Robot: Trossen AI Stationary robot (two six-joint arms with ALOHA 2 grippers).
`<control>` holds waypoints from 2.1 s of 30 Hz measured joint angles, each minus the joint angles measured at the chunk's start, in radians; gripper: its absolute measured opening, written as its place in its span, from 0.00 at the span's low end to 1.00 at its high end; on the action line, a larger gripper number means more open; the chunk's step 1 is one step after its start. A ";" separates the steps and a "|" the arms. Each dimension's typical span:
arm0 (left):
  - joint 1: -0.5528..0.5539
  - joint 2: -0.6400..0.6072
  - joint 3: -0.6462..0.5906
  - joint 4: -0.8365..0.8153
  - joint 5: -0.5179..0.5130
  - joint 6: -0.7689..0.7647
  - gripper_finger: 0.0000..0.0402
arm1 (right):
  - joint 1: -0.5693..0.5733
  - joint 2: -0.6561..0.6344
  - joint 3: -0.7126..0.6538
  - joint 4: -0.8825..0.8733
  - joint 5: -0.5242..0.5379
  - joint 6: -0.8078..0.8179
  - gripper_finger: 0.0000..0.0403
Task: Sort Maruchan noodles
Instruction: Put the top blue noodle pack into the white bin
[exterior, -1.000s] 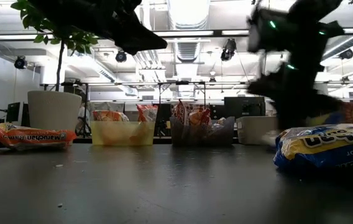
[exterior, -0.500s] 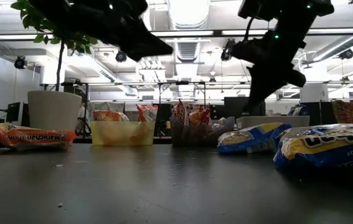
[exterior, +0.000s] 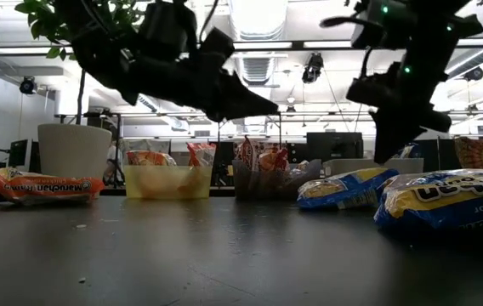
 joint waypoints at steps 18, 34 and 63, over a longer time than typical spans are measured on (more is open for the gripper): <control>-0.008 0.094 0.097 -0.060 0.077 -0.018 0.09 | -0.125 -0.074 -0.146 0.281 -0.047 -0.139 0.02; -0.020 0.236 0.125 0.084 0.084 -0.044 0.09 | -0.138 -0.075 -0.141 0.323 -0.020 -0.144 0.02; -0.029 0.410 0.232 -0.006 0.085 -0.019 0.09 | -0.142 -0.076 -0.220 0.408 -0.178 -0.052 0.78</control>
